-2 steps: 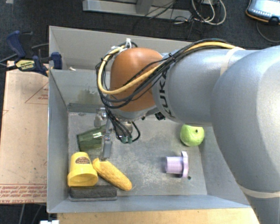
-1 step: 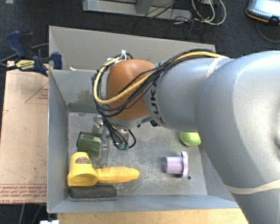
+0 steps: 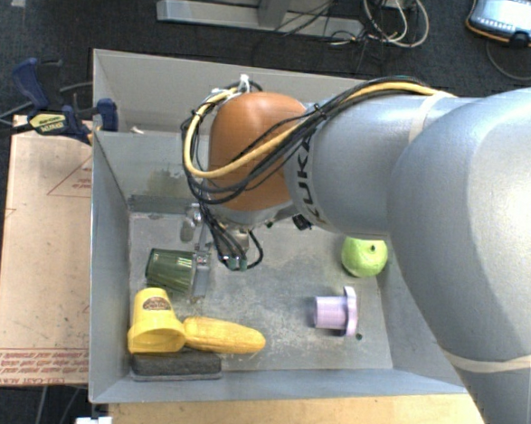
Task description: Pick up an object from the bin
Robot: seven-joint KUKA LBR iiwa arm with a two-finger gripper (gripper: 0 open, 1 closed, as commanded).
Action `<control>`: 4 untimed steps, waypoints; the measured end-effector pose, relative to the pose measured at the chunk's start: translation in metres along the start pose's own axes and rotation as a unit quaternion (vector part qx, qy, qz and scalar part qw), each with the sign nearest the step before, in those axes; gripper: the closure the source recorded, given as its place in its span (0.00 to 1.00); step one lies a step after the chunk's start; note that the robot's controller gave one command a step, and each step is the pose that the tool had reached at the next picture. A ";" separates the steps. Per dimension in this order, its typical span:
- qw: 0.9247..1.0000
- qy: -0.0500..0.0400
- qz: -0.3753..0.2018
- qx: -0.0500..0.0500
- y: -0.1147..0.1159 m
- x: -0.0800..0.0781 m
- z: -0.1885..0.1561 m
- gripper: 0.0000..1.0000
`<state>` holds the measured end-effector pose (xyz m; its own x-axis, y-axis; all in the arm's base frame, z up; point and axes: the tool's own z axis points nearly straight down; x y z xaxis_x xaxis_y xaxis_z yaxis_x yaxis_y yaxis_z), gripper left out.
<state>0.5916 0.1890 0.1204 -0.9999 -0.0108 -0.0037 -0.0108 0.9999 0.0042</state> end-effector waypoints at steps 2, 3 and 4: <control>0.999 -0.002 -0.054 -0.001 -0.002 0.000 0.050 1.00; 0.999 -0.001 -0.054 -0.001 -0.002 0.000 0.050 1.00; 0.999 0.002 -0.054 0.000 -0.002 0.002 0.046 1.00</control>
Offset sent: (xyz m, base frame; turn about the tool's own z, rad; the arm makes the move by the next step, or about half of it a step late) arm -0.0003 -0.0017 -0.0504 -0.1098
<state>0.5902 0.1873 0.0740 -0.9930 -0.1182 -0.0010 -0.1182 0.9930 0.0045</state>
